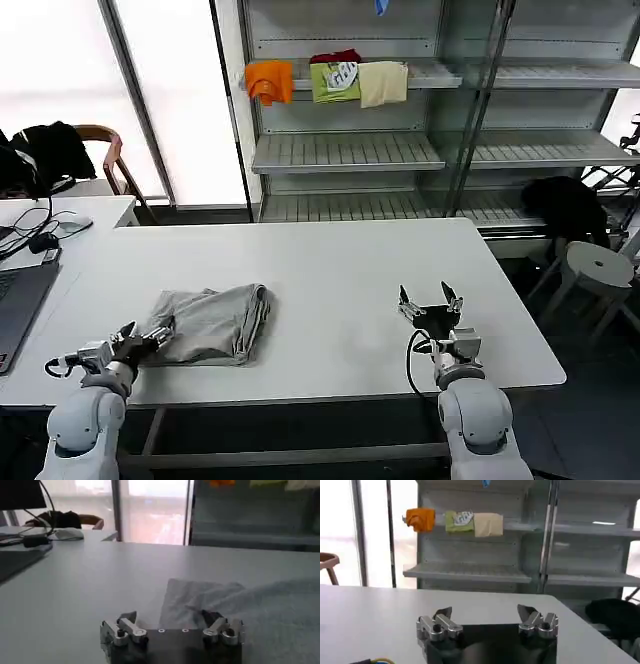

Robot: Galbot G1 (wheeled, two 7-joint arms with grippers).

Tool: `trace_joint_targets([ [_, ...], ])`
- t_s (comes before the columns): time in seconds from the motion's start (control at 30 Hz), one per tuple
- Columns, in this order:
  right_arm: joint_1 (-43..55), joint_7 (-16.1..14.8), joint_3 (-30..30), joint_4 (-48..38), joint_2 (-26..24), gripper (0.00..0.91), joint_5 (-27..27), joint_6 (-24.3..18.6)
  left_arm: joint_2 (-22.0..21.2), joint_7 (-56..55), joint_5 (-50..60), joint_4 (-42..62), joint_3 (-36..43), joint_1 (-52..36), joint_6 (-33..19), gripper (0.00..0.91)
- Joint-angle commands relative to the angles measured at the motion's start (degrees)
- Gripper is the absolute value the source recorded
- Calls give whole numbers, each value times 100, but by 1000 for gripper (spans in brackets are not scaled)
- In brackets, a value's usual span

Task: Fold and organize the clothes.

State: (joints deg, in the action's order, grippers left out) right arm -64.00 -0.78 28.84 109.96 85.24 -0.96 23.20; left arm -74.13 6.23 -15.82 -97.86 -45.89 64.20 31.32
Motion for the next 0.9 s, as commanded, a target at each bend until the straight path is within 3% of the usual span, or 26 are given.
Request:
trace_joint_targets([
  [0.03,-9,5,19,13,-5,907,37,-15,-18,53,27,91,-12,3,-20,141],
  [0.07,-12,8,22,13,-9,907,36,-17,-20,67,17,96,-16,1,-19,50],
  [0.1,-16,8,26,17,-11,907,34,-18,-21,90,12,110,-18,0,-20,20],
  [0.53,-5,30,28,16,2,907,39,-23,0,296,-412,226,-56,-10,-44,20],
  [0.8,19,37,22,13,-21,907,31,-16,19,346,-218,106,-172,15,-549,10],
  [0.9,28,35,24,16,-35,907,26,-13,260,514,144,-41,-434,0,-705,10],
])
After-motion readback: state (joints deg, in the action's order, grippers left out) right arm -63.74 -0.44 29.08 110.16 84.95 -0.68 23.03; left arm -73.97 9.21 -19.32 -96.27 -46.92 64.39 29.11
